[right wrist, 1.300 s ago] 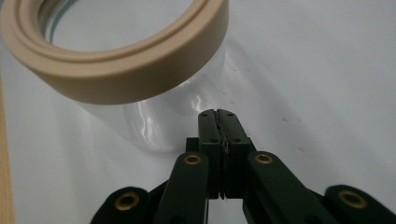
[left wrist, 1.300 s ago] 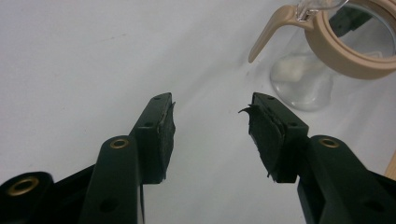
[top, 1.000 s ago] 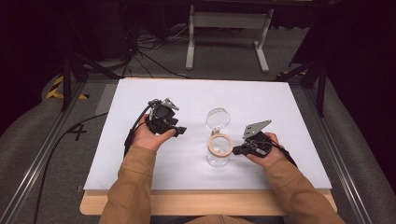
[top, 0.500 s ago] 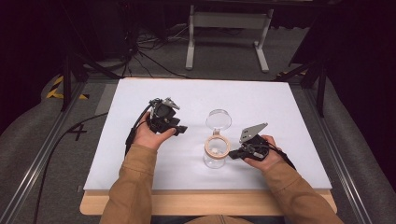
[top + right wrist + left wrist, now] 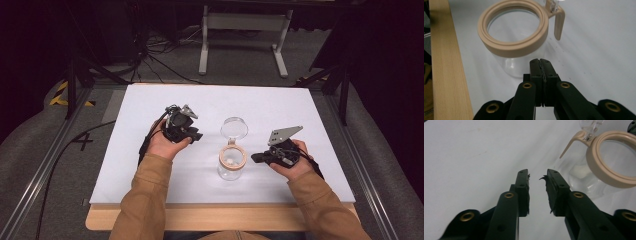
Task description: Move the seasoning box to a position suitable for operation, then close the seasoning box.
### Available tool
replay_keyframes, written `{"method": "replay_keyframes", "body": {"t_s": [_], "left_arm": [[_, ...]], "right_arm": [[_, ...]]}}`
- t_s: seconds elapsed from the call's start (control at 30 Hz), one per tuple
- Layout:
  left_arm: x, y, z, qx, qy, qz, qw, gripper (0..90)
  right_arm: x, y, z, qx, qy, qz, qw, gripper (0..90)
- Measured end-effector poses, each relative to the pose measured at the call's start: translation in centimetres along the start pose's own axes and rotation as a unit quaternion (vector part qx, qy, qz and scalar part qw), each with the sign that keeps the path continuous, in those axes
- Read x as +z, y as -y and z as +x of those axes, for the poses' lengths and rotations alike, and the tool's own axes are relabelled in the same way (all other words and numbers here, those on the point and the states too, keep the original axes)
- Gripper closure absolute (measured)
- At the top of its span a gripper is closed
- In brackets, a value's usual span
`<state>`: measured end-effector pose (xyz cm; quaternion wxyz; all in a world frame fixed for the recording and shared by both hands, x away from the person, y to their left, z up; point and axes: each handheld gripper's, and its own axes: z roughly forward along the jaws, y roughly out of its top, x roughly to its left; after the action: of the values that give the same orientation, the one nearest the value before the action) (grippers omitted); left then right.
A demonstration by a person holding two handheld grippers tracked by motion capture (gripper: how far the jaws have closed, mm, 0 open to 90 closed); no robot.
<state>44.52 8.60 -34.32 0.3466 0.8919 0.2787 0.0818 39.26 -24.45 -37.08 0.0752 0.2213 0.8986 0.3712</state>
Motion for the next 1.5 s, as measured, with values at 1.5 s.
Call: {"method": "replay_keyframes", "body": {"t_s": [1.5], "left_arm": [[2.1,-2.8,-2.3,-0.007,0.051,-0.106,0.993,89.0]], "right_arm": [[-0.1,-2.3,2.9,0.026,-0.038,-0.108,0.9931,89.2]]}}
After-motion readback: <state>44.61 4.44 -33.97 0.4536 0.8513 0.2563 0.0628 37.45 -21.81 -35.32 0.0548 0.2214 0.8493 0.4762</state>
